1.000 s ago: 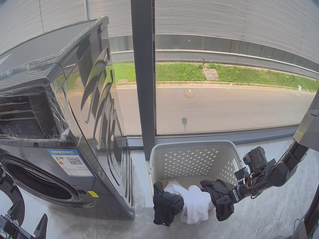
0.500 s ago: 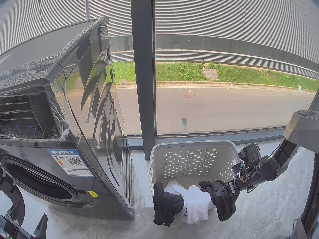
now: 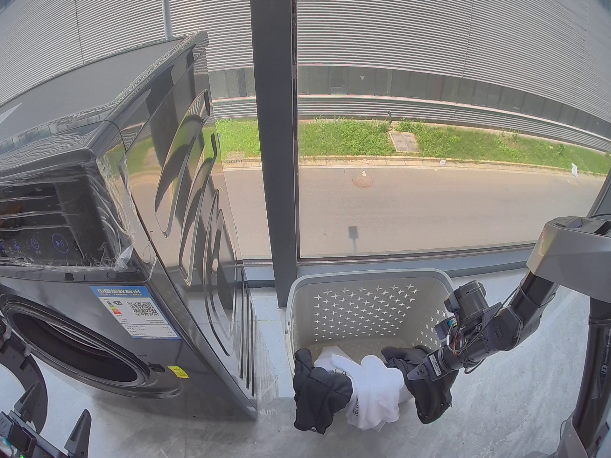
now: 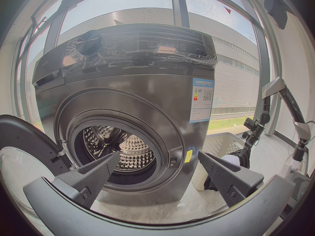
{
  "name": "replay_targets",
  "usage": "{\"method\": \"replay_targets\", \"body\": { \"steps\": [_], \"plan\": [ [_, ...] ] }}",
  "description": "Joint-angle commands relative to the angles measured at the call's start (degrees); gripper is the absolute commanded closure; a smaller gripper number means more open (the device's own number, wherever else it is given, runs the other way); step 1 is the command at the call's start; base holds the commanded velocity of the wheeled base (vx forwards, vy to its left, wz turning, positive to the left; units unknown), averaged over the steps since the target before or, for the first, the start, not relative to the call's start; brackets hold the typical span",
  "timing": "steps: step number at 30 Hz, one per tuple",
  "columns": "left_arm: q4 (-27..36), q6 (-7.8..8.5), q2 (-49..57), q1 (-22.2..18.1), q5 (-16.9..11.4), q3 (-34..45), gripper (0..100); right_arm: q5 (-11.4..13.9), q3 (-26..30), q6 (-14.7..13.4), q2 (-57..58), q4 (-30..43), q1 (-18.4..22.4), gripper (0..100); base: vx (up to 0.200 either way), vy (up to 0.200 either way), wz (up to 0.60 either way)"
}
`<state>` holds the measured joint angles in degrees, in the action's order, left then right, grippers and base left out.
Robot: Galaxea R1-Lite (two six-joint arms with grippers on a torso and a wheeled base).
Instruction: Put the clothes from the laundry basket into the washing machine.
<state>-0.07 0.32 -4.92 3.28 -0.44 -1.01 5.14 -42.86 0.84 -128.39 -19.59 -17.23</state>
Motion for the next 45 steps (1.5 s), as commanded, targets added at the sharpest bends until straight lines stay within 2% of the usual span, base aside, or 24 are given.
{"method": "replay_targets", "body": {
  "steps": [1, 7, 15, 20, 27, 32, 33, 34, 37, 39, 45],
  "plan": [
    [0.0, 0.03, 0.0, 0.0, 0.0, 0.9, 0, 0.0, -0.3, -0.1, -1.1, -0.1, -0.2, 100, 0.0, 0.0, 0.0],
    [0.0, 0.03, 0.0, 0.1, 0.0, 0.9, 0, 0.1, -1.4, -0.1, -1.3, -0.4, -0.1, 100, 0.0, 0.0, 0.0],
    [0.0, 0.03, 0.0, 0.0, 0.0, 0.9, 0, 0.1, 0.5, 0.2, 1.5, -1.9, -0.1, 100, 0.0, 0.0, 0.0],
    [0.0, 0.03, 0.0, 0.1, 0.0, 0.9, 0, 0.7, 0.5, -0.1, 14.1, -3.0, 0.6, 100, 0.0, 0.0, 0.0],
    [0.0, -0.05, 0.0, 0.1, 0.1, 0.9, 0, 4.9, 3.2, -0.1, 33.7, -2.8, 1.3, 100, 0.0, 0.0, 0.0],
    [0.0, -0.05, 0.0, 0.1, 0.0, 0.9, 0, 13.1, 4.0, -0.1, 49.8, -2.8, 0.2, 100, 0.0, 0.0, 0.0],
    [0.0, -0.05, 0.0, 0.1, 0.0, 0.9, 0, 13.1, 4.0, -0.1, 49.8, -2.8, 0.2, 100, 0.0, 0.0, 0.0],
    [0.0, -0.05, 0.0, 0.1, 0.0, 0.9, 0, 15.8, 4.1, -0.1, 54.2, -2.8, -1.0, 100, 0.0, 0.0, 0.0],
    [0.0, -0.05, 0.0, 0.1, 0.0, 0.9, 0, 16.5, 5.7, -0.7, 59.4, -3.3, -1.8, 100, 0.0, 0.0, 0.0],
    [0.0, -0.05, 0.0, 0.1, 0.0, 1.0, 0, 16.6, 7.8, -2.4, 61.9, -4.2, -2.4, 100, 0.0, 0.0, 0.0],
    [0.0, -0.05, 0.0, 0.1, 0.0, 0.9, 0, 16.5, 12.7, -3.5, 66.6, -5.5, -9.9, 100, 0.0, 0.0, 0.0]
  ]
}}
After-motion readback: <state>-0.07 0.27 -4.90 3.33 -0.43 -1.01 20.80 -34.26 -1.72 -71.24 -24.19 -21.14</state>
